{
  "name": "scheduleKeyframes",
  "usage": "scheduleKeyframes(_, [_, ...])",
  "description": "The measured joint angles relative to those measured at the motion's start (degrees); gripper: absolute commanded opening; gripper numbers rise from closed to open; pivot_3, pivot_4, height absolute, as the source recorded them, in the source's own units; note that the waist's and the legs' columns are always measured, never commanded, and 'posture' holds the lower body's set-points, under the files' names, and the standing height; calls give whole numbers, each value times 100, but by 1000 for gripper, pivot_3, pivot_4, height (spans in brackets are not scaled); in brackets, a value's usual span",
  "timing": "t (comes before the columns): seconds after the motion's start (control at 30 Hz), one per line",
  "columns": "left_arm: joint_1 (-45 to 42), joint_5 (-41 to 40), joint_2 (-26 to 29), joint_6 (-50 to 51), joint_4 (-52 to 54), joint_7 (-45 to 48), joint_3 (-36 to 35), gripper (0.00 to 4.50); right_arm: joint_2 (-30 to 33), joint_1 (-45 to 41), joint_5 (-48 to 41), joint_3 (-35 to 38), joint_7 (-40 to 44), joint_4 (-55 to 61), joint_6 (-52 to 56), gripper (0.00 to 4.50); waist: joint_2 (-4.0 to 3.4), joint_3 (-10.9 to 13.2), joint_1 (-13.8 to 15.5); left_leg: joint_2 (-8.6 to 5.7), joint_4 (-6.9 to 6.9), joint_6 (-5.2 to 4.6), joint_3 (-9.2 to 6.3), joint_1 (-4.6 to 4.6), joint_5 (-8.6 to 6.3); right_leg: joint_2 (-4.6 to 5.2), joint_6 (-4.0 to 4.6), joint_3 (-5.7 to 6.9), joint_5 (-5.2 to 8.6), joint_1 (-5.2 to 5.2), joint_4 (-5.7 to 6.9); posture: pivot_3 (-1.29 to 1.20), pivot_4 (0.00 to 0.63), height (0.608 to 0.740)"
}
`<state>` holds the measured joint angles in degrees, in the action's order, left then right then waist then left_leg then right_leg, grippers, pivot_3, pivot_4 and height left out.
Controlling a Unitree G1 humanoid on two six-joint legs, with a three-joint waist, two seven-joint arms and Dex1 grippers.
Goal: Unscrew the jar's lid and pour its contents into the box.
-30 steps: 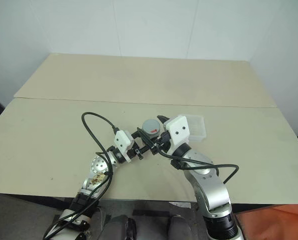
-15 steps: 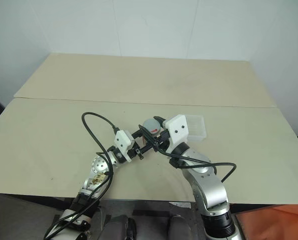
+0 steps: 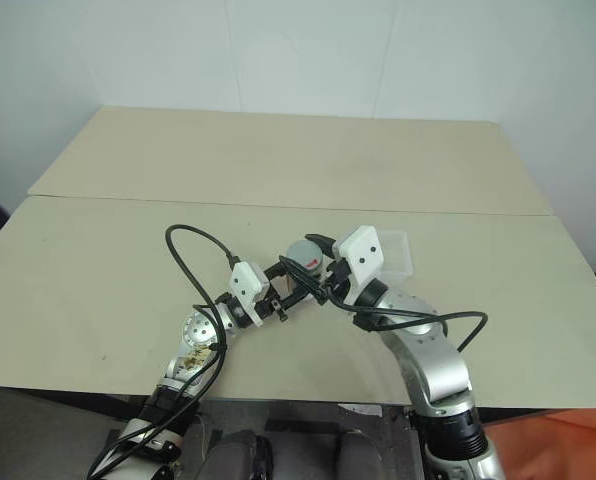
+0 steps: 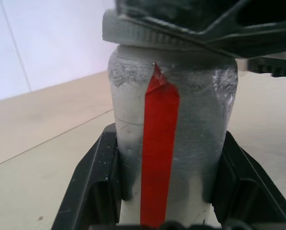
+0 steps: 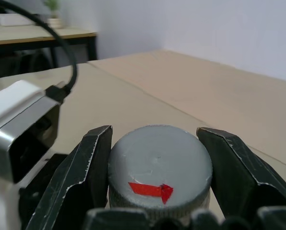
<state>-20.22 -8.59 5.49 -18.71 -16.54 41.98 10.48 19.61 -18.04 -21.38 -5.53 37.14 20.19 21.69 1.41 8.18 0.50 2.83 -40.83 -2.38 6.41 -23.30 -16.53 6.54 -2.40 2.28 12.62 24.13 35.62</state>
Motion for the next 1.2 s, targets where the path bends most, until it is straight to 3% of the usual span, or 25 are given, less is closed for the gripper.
scheduleKeyframes(0.23, [74, -408, 9, 134, 236, 454, 37, 1979, 712, -1126, -675, 136, 2387, -1400, -174, 2780, 0, 0, -13, 1, 1, -2, 0, 3, -1, -1, 0, 0, 0, -1, 2, 0, 150, 740])
scheduleKeyframes(0.4, [115, -545, 18, 254, 461, 657, 89, 1979, 736, -1998, -741, 68, 4215, -2830, -761, 2780, 0, 0, -9, 1, -2, -1, 6, 4, 0, -1, 0, -1, 0, -2, 3, 0, 150, 740])
scheduleKeyframes(0.5, [133, -597, 30, 263, 503, 662, 73, 1979, 651, -2526, -708, -58, 4910, -3637, -1011, 2780, -2, 1, -14, 2, 0, 4, 7, 4, 3, -1, 0, -1, 0, 1, 13, 0, 150, 740])
scheduleKeyframes(0.8, [196, -602, 150, 410, 520, 604, 4, 1979, 1006, -3721, -1310, -1579, 5195, -5235, -1908, 2780, -3, 2, -15, 3, -2, 18, 10, 1, 11, 0, 0, 2, -1, 1, 18, 0, 150, 740])
scheduleKeyframes(0.97, [216, -500, 157, 498, 506, 507, 0, 1979, 1018, -3937, -1390, -1907, 5254, -5699, -2211, 2780, -3, 2, -18, 4, -2, 26, 10, 0, 16, 0, 1, 2, -1, 2, 19, 0, 150, 740])
scheduleKeyframes(1.13, [216, -498, 79, 489, 533, 473, 51, 1979, 1037, -3971, -1495, -1906, 5257, -5852, -2350, 4303, -3, 2, -4, 4, -2, 30, 10, -2, 18, 2, 1, 2, -1, 2, 19, 0, 150, 740])
scheduleKeyframes(1.2, [208, -506, 42, 486, 567, 476, 69, 1979, 1062, -3937, -1624, -1802, 5257, -5827, -2333, 4455, -3, 2, -2, 5, -2, 34, 9, -2, 21, 2, 1, 1, -1, 3, 19, 0, 150, 740])
